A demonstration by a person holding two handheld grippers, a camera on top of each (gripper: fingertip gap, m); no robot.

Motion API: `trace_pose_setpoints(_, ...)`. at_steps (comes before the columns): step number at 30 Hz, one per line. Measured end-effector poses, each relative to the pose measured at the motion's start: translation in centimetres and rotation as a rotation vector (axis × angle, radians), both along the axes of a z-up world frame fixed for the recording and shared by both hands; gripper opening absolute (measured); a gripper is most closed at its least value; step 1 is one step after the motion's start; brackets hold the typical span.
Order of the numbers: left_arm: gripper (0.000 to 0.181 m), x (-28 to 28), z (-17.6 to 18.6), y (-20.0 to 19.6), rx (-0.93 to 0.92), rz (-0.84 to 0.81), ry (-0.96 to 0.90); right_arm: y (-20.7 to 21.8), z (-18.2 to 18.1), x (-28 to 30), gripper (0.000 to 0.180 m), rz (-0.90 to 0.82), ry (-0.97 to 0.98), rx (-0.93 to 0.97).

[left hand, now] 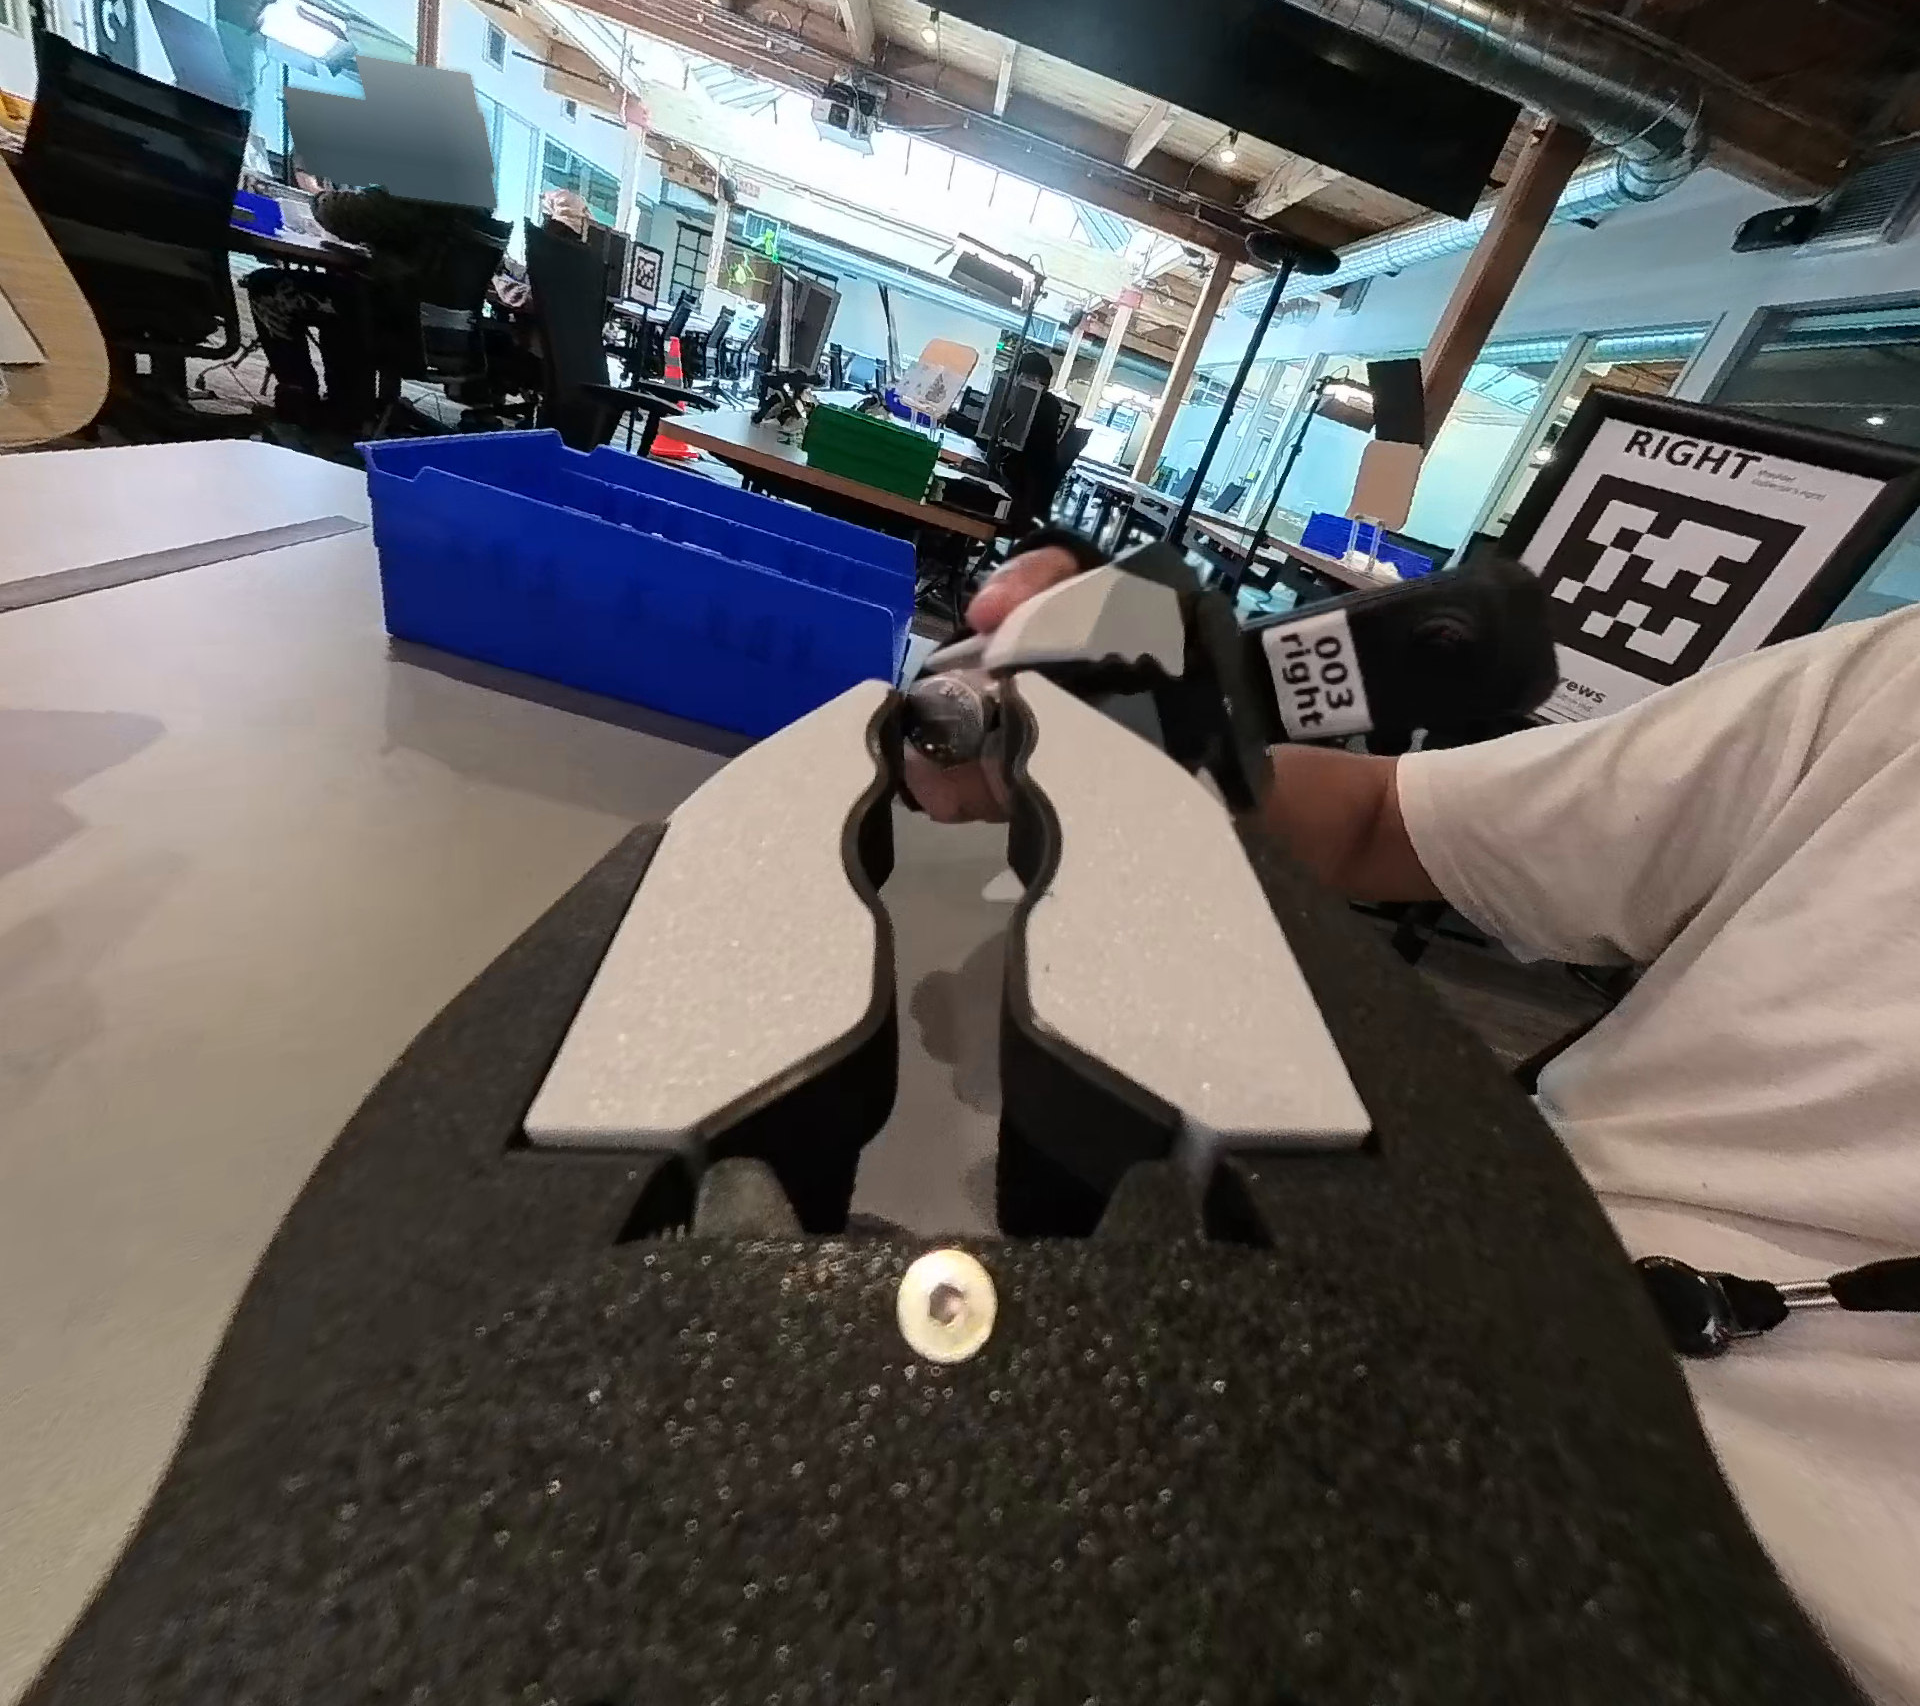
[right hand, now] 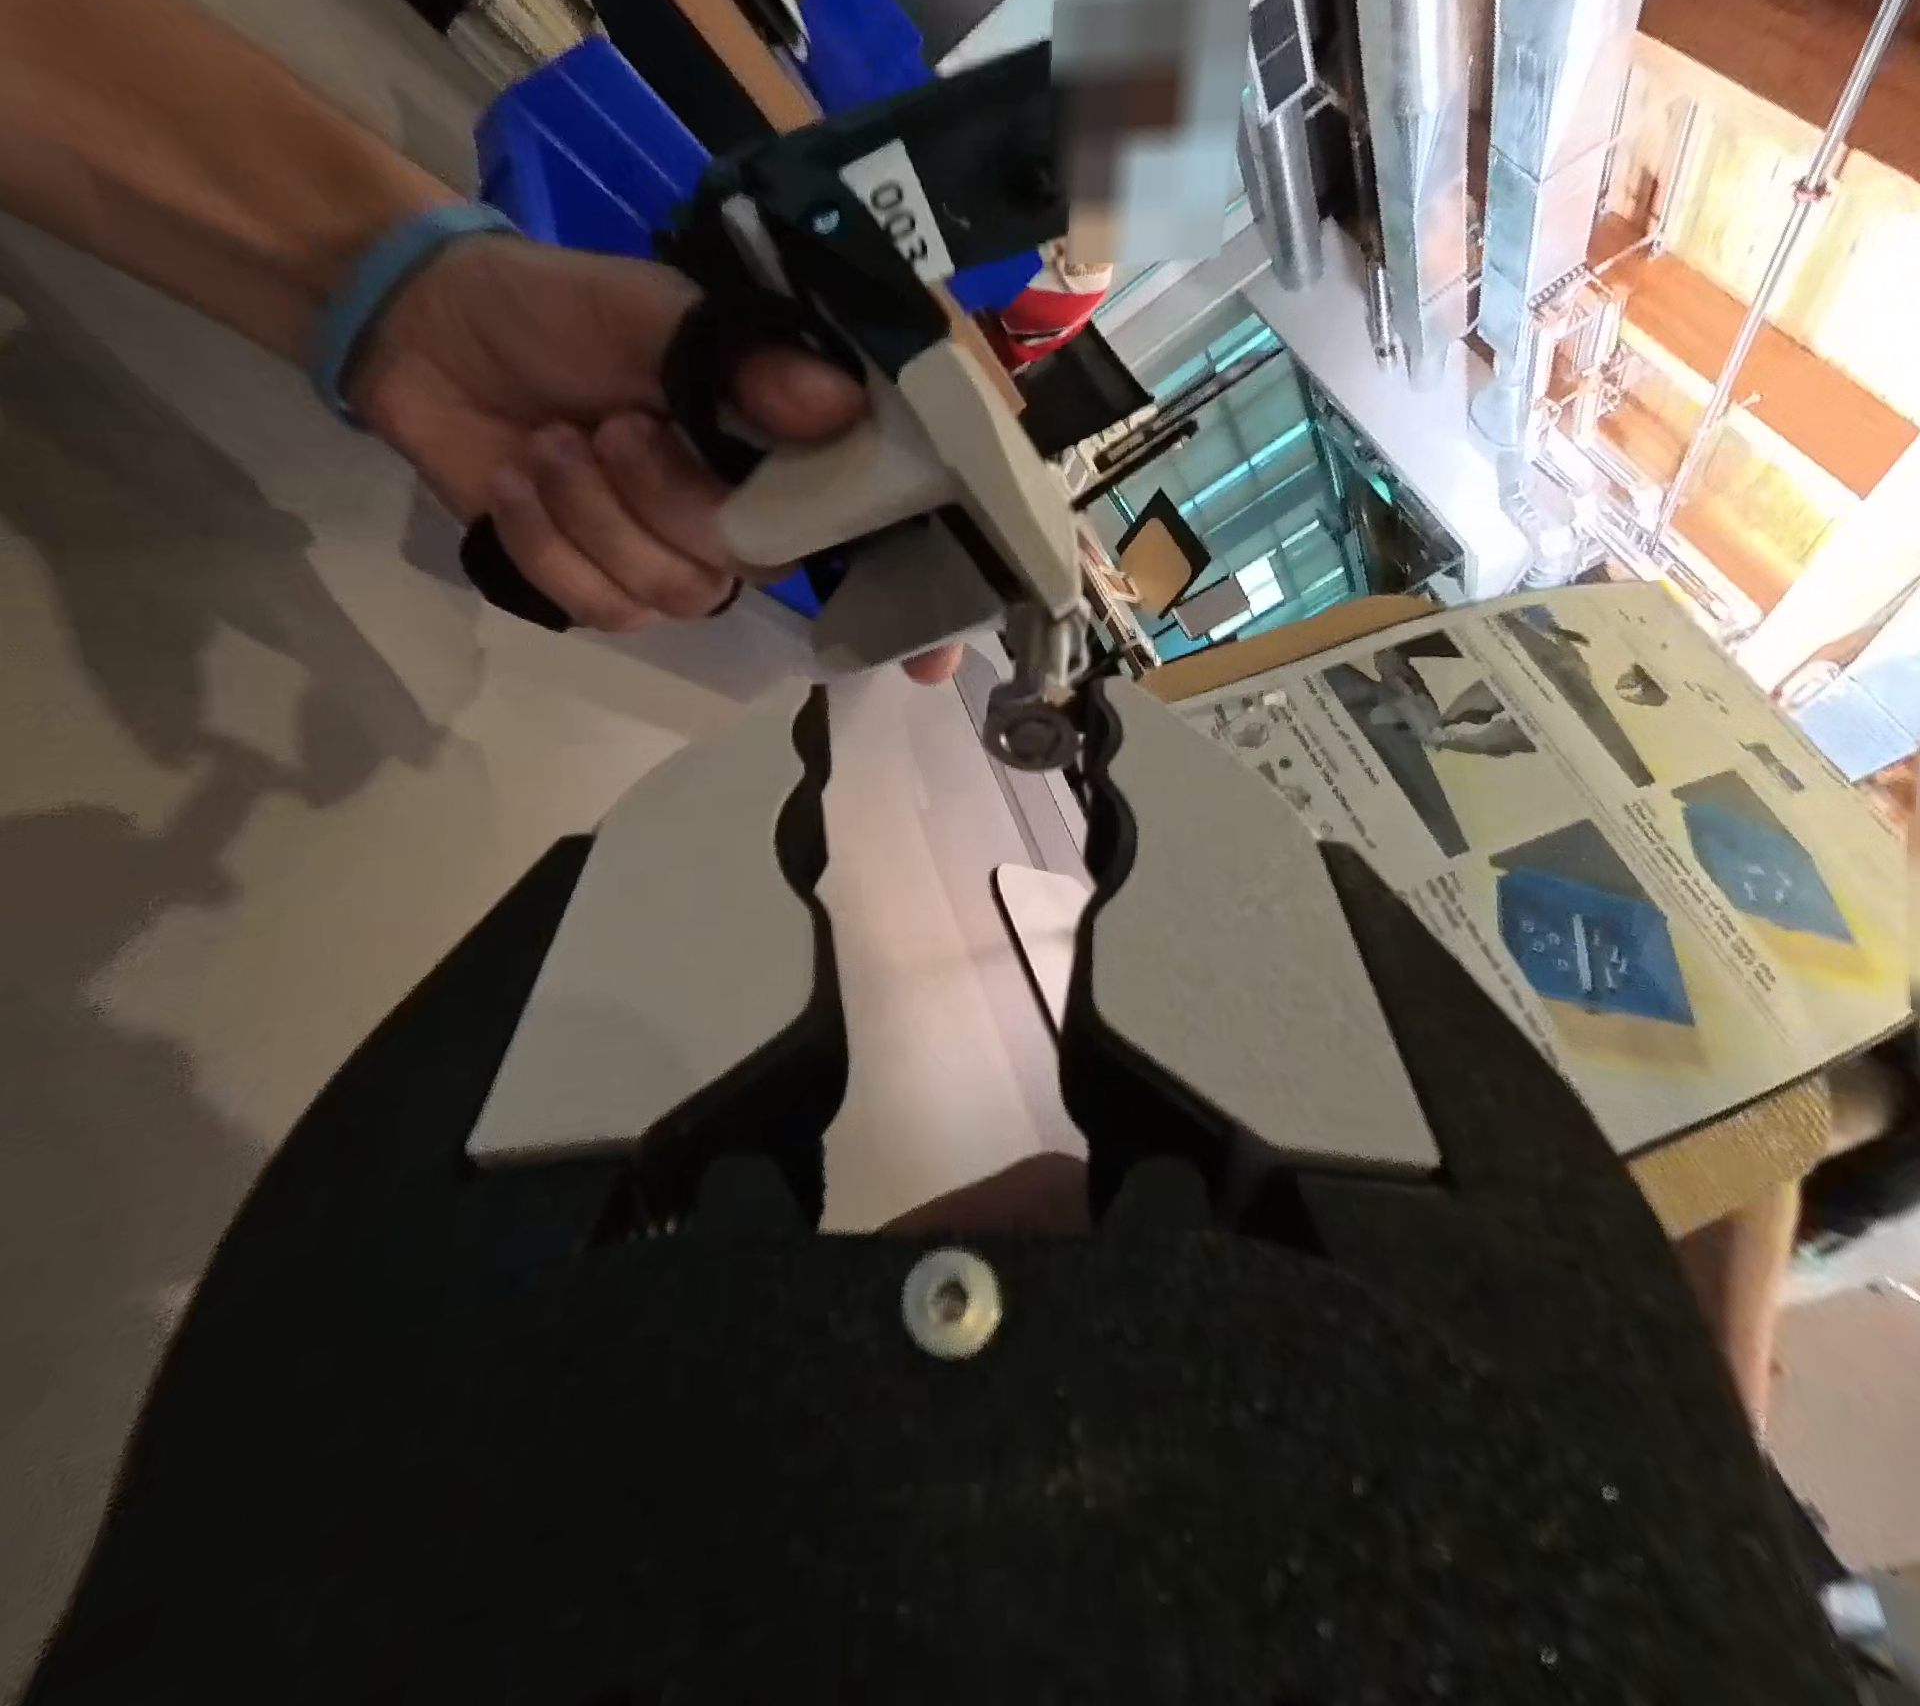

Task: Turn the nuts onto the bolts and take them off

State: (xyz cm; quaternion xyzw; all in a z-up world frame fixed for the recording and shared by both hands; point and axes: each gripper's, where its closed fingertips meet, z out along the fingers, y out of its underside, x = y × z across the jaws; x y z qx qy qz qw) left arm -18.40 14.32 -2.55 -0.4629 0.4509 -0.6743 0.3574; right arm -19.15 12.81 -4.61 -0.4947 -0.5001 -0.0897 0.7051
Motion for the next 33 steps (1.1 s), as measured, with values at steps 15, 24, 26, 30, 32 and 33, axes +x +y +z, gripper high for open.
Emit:
trace_pose_setpoints(15, 0.016, -0.2, 0.5, -0.3, -0.011, -0.013, -0.024, 1.5, -1.0, 0.6, 0.047, -0.057, 0.096, -0.085)
trace_pose_setpoints(24, 0.016, -0.1, 0.4, 0.1, -0.013, 0.001, -0.014, 0.6, 1.0, 0.5, 0.035, -0.073, 0.201, -0.050)
trace_pose_setpoints(26, 0.016, -0.1, 0.4, -0.2, -0.012, -0.007, -0.013, 1.0, 1.0, 0.7, 0.028, -0.089, 0.204, -0.052)
trace_pose_setpoints(30, 0.016, -0.2, 0.3, -0.3, -0.006, -0.013, -0.009, 0.9, 1.0, 0.7, 0.018, -0.069, 0.218, -0.069)
trace_pose_setpoints(32, 0.016, -0.2, 0.2, -0.4, 0.017, -0.006, -0.002, 0.9, 0.9, 0.7, 0.018, -0.032, 0.274, -0.167)
trace_pose_setpoints(33, 0.017, -0.2, 0.2, -0.5, 0.029, -0.004, 0.002, 0.8, 0.8, 0.7, 0.018, 0.002, 0.322, -0.238)
